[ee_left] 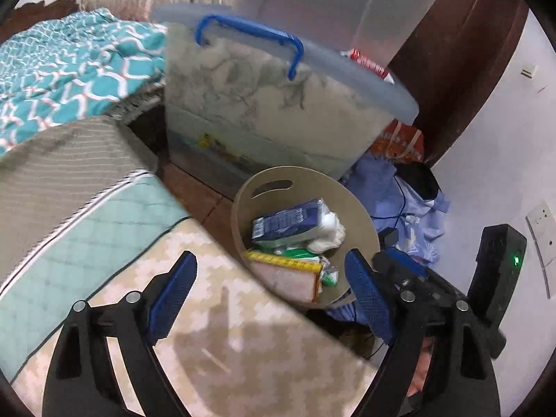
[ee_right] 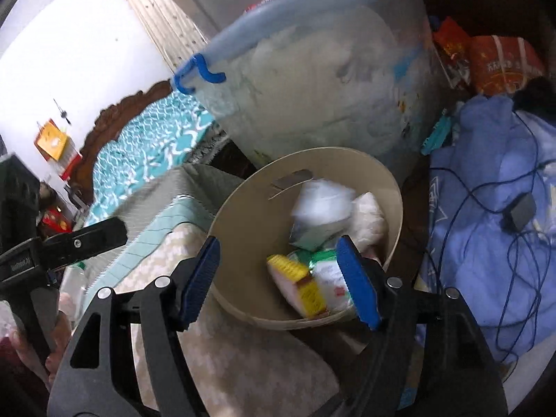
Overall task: Collect trash
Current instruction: 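Carry both items over the beige wastebasket and open both grippers, then grasp the pink-white paper cup with left gripper while right gripper grasps the clear water bottle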
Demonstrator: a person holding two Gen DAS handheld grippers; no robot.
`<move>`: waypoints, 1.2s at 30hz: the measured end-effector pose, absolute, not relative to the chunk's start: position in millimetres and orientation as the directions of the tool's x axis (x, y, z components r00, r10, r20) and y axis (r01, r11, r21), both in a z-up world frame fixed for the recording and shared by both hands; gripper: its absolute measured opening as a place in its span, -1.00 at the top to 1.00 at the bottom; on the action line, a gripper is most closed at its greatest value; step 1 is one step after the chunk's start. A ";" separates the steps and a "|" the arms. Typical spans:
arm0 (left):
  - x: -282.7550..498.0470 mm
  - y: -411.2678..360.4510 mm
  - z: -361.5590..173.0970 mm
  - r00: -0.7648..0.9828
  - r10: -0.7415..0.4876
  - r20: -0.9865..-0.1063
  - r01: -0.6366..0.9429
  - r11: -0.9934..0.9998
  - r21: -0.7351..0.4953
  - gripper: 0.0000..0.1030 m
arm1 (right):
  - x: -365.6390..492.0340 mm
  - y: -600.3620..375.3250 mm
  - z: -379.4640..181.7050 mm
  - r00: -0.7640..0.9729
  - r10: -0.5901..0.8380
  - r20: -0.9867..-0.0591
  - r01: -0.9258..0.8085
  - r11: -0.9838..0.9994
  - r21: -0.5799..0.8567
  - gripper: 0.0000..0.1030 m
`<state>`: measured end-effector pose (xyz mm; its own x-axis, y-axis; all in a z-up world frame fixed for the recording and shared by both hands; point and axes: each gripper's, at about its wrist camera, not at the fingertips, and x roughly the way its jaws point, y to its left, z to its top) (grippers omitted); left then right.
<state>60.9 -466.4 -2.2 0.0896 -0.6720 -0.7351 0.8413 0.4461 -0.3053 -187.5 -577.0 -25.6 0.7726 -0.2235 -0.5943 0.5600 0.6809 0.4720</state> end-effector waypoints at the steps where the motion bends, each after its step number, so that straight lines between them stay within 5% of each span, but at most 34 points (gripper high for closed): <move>1: 60.4 -453.3 -0.7 0.095 -0.676 -0.731 0.840 0.449 -0.306 -0.60 | -187.6 -570.8 -24.2 0.781 -0.210 -0.589 0.546 0.688 0.478 -0.33; 12: 66.3 -226.8 13.8 0.264 -0.658 -0.705 0.730 0.614 -0.300 -0.58 | -80.4 -446.8 -10.4 0.792 0.095 -0.603 0.254 0.846 0.468 -0.32; 15: 89.5 -159.6 30.7 0.420 -0.600 -0.682 0.610 0.742 -0.278 -0.60 | -40.0 -400.7 -8.5 0.765 0.193 -0.614 0.159 0.868 0.471 -0.34; 20: 156.4 -53.5 28.9 0.525 -0.532 -0.664 0.298 0.846 -0.443 -0.60 | 36.2 -320.5 -0.8 0.726 0.336 -0.600 0.024 0.859 0.511 -0.36; 28: 202.7 -65.7 -4.5 0.483 -0.524 -0.702 0.247 0.850 -0.465 -0.70 | 102.1 -250.3 -6.5 0.700 0.386 -0.600 -0.003 0.843 0.539 -0.37; 29: 206.6 -68.9 -10.6 0.471 -0.518 -0.714 0.244 0.855 -0.458 -0.56 | 108.2 -248.9 -6.0 0.698 0.388 -0.602 -0.001 0.841 0.540 -0.37; 30: 208.8 -68.1 -15.3 0.462 -0.518 -0.720 0.240 0.855 -0.460 -0.14 | 114.8 -244.6 -5.6 0.696 0.386 -0.605 0.003 0.842 0.540 -0.37; 32: 211.6 -53.6 -27.8 0.405 -0.612 -0.679 0.241 0.788 -0.567 0.29 | 124.4 -244.6 -1.6 0.694 0.383 -0.610 0.005 0.844 0.536 -0.42; 36: 191.8 -11.4 -25.6 0.463 -0.610 -0.643 0.233 0.784 -0.576 0.54 | 149.0 -221.3 -1.6 0.666 0.353 -0.657 -0.010 0.885 0.466 -0.60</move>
<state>191.8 -11.4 -25.6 0.4631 -0.6103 -0.6427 0.2332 0.7835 -0.5759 149.0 -221.3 -1.6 0.6660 0.3532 -0.6570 -0.0096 0.8848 0.4660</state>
